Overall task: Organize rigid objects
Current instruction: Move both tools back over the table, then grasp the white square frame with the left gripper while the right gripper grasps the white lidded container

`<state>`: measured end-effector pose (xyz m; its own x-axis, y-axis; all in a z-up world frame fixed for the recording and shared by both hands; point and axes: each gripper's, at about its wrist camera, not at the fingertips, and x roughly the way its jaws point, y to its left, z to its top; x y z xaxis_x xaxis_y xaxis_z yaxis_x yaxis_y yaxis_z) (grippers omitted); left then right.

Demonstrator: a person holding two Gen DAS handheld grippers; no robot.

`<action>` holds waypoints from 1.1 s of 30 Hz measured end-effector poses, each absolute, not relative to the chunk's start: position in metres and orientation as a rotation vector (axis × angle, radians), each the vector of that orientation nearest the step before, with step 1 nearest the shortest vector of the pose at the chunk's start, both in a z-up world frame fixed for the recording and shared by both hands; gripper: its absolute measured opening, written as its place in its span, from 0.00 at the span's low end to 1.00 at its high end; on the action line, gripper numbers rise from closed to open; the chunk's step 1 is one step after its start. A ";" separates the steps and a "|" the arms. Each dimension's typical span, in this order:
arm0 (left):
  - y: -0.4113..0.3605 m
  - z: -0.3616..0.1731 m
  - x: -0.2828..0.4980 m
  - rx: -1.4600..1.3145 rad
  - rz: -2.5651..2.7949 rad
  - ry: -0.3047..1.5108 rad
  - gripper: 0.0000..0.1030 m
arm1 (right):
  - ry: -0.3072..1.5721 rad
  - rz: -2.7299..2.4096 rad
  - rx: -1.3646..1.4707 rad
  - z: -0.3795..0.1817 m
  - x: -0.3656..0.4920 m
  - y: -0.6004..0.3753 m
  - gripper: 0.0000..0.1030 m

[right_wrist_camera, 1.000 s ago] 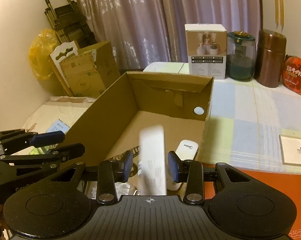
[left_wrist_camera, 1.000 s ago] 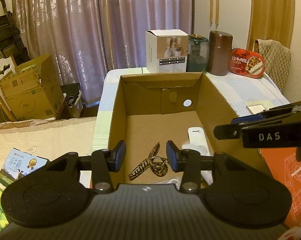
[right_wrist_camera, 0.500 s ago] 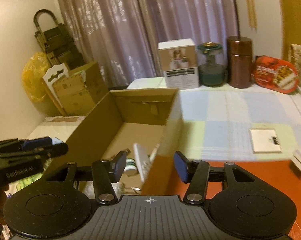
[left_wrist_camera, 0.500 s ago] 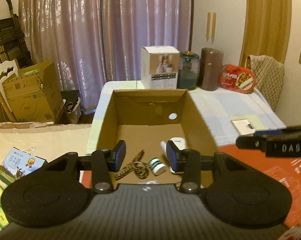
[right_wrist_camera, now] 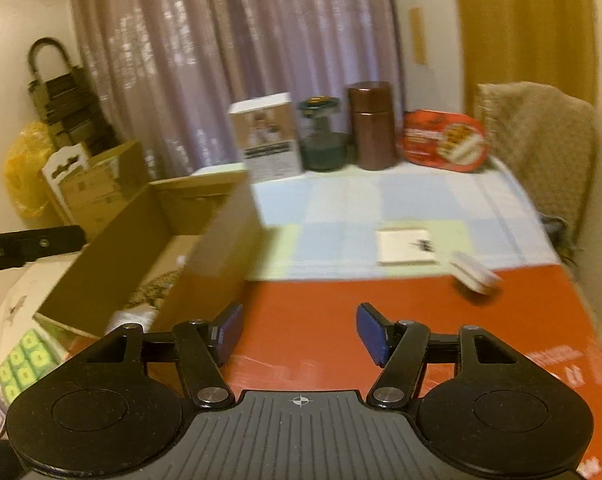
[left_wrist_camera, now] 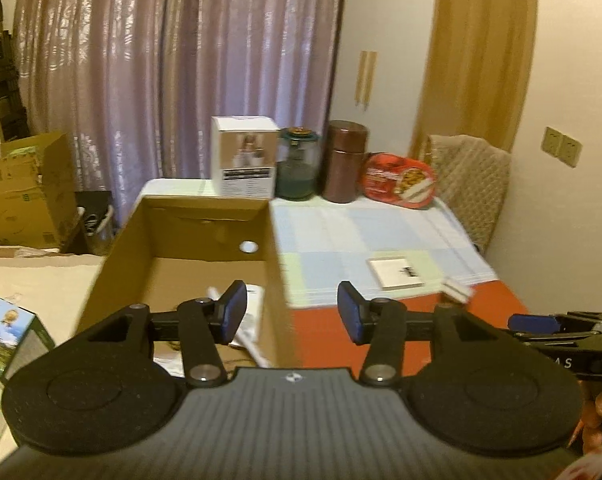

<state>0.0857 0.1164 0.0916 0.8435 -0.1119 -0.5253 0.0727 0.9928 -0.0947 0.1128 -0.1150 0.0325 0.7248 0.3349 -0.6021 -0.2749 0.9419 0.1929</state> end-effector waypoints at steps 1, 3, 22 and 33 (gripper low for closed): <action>0.110 0.091 0.085 -0.077 -0.105 0.560 0.44 | 0.683 0.318 0.101 0.032 0.110 -0.126 0.59; 0.095 0.091 0.081 -0.087 -0.121 0.564 0.45 | 0.683 0.284 0.113 0.033 0.105 -0.145 0.60; 0.002 0.063 0.073 -0.082 -0.211 0.636 0.68 | 0.673 0.144 0.159 0.040 0.070 -0.241 0.64; -0.006 0.055 0.084 -0.095 -0.202 0.643 0.88 | 0.674 0.150 0.169 0.037 0.077 -0.246 0.79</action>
<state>0.0835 -0.0063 0.0550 0.7815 -0.2160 -0.5853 0.1572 0.9761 -0.1502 0.0773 -0.2462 0.0366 0.7715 0.1924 -0.6065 -0.0830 0.9755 0.2038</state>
